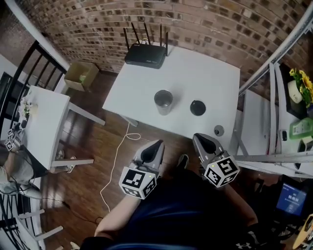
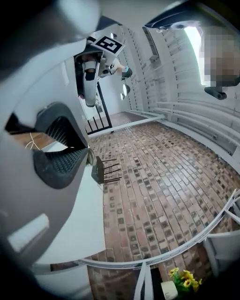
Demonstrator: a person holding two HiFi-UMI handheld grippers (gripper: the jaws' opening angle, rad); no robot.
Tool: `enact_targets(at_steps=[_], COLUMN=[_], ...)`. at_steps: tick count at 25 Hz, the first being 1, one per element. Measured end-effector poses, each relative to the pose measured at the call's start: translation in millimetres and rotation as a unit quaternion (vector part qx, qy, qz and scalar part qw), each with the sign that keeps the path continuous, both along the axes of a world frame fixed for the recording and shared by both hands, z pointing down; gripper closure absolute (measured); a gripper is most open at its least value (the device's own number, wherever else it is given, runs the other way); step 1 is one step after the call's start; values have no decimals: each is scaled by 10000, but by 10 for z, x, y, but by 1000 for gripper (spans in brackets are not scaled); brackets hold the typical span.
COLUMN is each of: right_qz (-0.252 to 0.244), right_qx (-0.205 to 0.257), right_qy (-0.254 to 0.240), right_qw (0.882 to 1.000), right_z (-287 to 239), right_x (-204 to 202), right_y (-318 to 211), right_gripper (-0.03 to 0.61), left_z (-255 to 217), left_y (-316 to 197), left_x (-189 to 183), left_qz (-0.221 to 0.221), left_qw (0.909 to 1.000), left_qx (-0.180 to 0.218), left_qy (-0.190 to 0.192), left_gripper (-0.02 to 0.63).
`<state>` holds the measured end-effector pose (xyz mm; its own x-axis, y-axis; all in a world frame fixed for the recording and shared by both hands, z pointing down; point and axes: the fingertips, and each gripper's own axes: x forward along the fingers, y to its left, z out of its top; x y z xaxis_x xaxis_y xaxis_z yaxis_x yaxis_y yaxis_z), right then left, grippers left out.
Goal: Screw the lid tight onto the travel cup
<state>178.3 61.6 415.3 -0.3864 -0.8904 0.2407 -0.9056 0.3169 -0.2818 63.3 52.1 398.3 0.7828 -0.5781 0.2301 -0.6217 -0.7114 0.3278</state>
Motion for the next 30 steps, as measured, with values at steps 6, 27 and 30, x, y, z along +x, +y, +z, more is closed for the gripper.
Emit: enact_targets(at_steps=[6, 27, 30], right_qz=[-118, -4197, -4351], right_qx=[-246, -2351, -2517], right_qy=[252, 4498, 4526], right_qw=[9993, 7525, 7366], right_z=[237, 2190, 2266], right_x=[593, 1012, 1007], right_y=[-495, -1389, -1442], right_gripper=[568, 206, 207], left_z=[56, 1170, 1171], left_y=[-411, -1132, -1152], left_x=[397, -163, -335], left_qz=[-165, 1, -193], left_qw=[9998, 9880, 9882], left_qx=[8, -408, -475], left_qy=[-131, -1488, -1445], left_gripper=[606, 394, 396])
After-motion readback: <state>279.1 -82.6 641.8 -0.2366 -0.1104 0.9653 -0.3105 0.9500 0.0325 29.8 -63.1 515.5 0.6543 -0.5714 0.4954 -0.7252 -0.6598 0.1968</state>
